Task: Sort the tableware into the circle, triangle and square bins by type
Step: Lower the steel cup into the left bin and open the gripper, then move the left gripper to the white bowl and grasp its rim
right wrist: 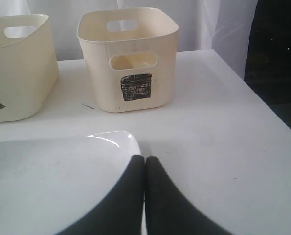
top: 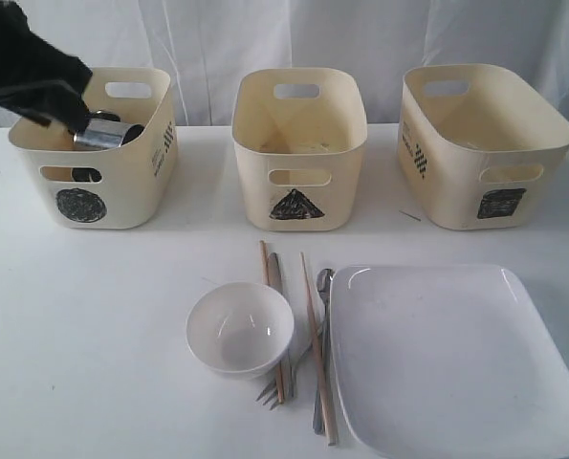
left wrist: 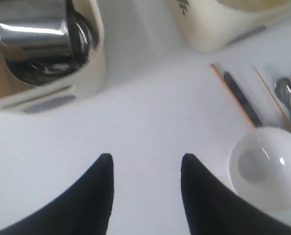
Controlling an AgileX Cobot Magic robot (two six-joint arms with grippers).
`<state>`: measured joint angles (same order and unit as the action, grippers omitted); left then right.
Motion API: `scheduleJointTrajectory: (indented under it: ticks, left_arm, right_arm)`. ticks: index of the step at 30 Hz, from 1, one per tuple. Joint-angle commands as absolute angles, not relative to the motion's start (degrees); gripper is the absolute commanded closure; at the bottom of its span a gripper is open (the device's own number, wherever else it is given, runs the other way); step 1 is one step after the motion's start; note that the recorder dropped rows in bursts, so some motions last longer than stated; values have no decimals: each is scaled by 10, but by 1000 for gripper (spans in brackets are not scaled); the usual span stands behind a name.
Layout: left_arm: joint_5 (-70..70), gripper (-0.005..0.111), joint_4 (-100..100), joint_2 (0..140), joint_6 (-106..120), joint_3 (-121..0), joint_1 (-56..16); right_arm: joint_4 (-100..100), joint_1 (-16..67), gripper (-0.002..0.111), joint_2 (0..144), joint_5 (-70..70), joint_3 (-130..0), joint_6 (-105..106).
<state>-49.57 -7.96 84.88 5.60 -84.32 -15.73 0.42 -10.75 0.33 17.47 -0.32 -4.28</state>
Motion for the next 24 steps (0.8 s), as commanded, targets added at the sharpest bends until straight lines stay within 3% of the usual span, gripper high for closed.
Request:
scheduleJointTrajectory:
  ticks: [1,11,17,24]
  left_arm:
    - [-461,59,-88,804,55,-736,-204]
    - [-262,55,-101,765,-20,-554,-269]
    - [-205,43,-114,767,-63,-526,-281]
    - [-167,43,-218,783,-60,-515,-281]
  right_arm:
    - [5,-104,108,0,167,0,-37]
    - [5,-104,108,0,167,0,-37]
    - [4,-104,108,0,167,0,-37]
    - [4,-104,108,0,167,0,-37]
